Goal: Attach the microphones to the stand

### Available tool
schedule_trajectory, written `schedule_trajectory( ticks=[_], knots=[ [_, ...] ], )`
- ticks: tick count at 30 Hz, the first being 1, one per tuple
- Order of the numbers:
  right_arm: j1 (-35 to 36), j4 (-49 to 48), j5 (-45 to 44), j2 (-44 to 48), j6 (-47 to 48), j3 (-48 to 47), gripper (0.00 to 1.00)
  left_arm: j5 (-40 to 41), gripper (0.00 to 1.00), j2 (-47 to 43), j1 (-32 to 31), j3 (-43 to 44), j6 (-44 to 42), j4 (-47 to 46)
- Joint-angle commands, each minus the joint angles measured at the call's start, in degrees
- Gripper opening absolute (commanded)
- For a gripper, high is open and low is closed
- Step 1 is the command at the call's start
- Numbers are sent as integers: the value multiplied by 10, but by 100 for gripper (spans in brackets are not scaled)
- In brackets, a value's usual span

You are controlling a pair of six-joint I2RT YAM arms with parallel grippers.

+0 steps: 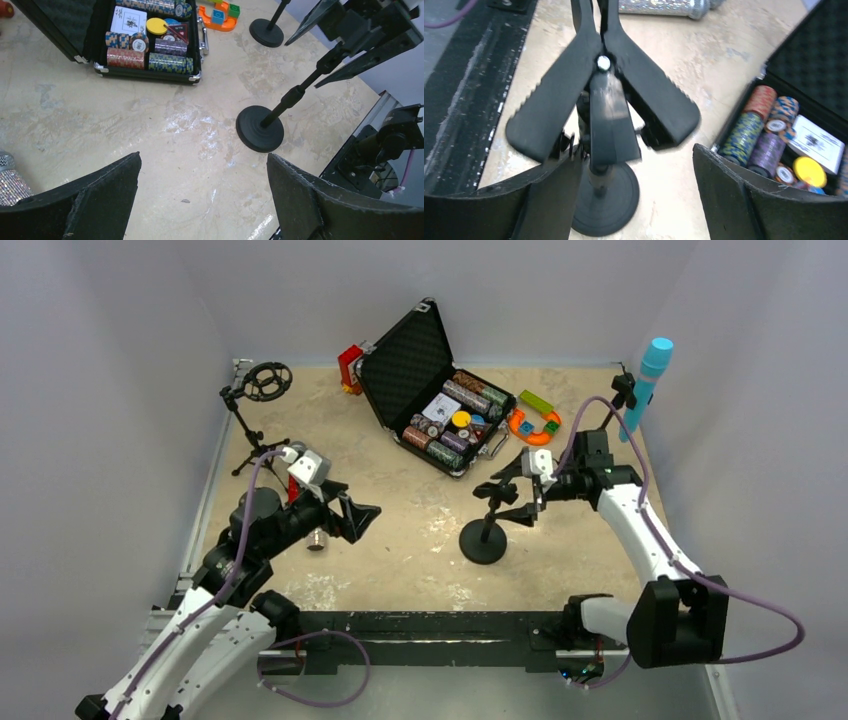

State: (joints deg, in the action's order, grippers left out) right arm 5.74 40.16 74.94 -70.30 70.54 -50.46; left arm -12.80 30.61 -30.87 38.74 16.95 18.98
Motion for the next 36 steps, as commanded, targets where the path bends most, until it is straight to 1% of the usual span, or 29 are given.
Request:
schedule_trajectory(
  ticks=[1, 3, 4, 8, 11, 14, 18, 20, 24, 27, 33, 36],
  knots=[
    [-38, -3, -14, 38, -23, 7, 85, 27, 99, 5, 0, -13, 12, 7],
    [-54, 33, -21, 43, 8, 3, 87, 40, 99, 13, 1, -13, 15, 14],
    [-76, 53, -22, 45, 26, 2, 88, 47, 99, 18, 1, -12, 18, 19],
    [-126, 138, -52, 53, 100, 0, 91, 83, 99, 45, 1, -8, 25, 50],
    [-164, 167, -71, 73, 99, 1, 92, 118, 99, 69, 1, -4, 25, 71],
    [-174, 146, -111, 115, 46, 8, 93, 167, 99, 101, 1, 4, 29, 91],
    [-174, 67, -164, 192, -102, 27, 95, 215, 99, 153, 2, 21, 37, 111],
    [-174, 46, -180, 214, -168, 25, 95, 232, 99, 176, 1, 32, 39, 114],
    [-174, 58, -164, 235, -241, 4, 96, 268, 99, 232, 8, 63, 40, 119],
    [-174, 34, -150, 259, -307, 2, 96, 287, 99, 284, 24, 82, 40, 130],
    [-178, -23, -159, 294, -355, 46, 97, 298, 97, 376, 55, 116, 37, 133],
    [-181, -21, -150, 295, -357, 52, 97, 311, 95, 422, 70, 130, 45, 145]
  ],
)
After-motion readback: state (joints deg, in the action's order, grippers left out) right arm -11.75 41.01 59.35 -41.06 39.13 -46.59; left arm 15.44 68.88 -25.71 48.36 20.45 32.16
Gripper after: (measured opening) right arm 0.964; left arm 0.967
